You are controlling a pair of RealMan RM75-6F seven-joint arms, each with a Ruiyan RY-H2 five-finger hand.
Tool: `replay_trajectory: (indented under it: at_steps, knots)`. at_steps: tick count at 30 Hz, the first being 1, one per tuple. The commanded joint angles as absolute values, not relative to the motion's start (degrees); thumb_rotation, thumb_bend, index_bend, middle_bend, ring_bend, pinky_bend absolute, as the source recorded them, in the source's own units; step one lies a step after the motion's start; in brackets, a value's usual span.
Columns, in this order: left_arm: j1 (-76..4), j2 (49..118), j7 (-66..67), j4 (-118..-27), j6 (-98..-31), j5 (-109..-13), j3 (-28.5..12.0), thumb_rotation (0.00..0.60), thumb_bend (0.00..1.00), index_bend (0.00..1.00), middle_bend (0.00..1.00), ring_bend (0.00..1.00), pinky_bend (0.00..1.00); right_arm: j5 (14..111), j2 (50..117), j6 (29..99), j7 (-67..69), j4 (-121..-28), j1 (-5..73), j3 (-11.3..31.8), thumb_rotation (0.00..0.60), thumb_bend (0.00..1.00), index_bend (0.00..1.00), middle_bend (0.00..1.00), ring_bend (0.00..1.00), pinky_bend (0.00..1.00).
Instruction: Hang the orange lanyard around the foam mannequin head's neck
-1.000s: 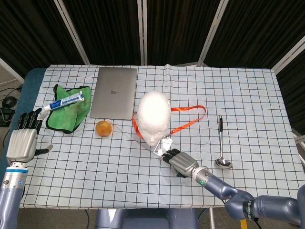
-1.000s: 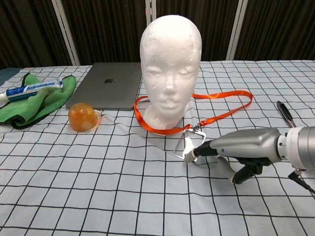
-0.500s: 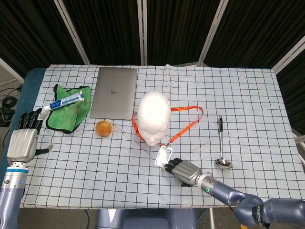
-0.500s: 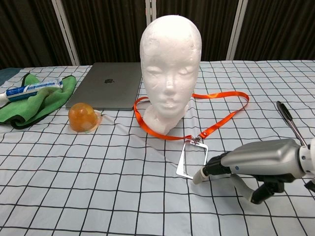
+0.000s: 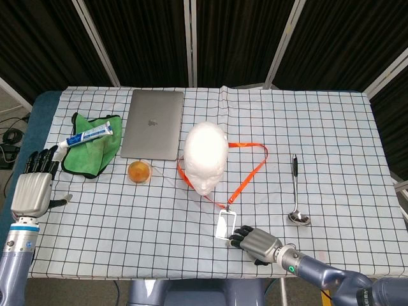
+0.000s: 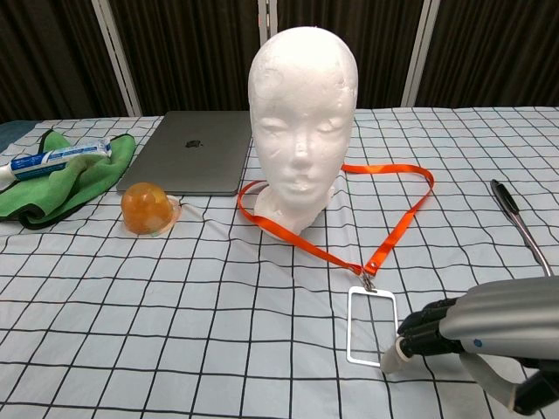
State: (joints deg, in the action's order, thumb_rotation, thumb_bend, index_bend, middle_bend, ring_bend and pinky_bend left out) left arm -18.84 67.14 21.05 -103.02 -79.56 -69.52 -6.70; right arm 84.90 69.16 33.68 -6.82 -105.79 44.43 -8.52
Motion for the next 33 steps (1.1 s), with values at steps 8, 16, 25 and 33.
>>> replay_trajectory:
  at_steps: [8, 16, 25, 33]
  knots:
    - [-18.6, 67.4, 21.7, -103.1, -79.4, -69.6, -6.9, 0.6, 0.0, 0.0, 0.0, 0.0, 0.0, 91.8, 64.1, 35.7, -3.5, -108.1, 43.7, -12.2, 0.6, 1.0, 0.16, 0.15, 0.02, 0.09]
    - [-18.5, 67.5, 21.8, -102.8, -79.2, -69.5, -7.1, 0.6, 0.0, 0.0, 0.0, 0.0, 0.0, 97.3, 60.7, 39.9, -2.1, -109.1, 42.2, -14.6, 0.6, 1.0, 0.16, 0.15, 0.02, 0.1]
    - [-17.9, 67.4, 21.9, -103.0, -79.7, -70.6, -6.8, 0.6, 0.0, 0.0, 0.0, 0.0, 0.0, 109.1, 56.1, 58.5, -3.2, -103.5, 35.0, -17.1, 0.6, 1.0, 0.17, 0.15, 0.02, 0.11]
    - [-16.3, 66.9, 20.6, -102.6, -81.4, -73.8, -5.4, 0.6, 0.0, 0.0, 0.0, 0.0, 0.0, 110.0, 57.5, 83.5, -5.0, -90.2, 21.3, -14.6, 0.6, 0.84, 0.15, 0.08, 0.0, 0.06]
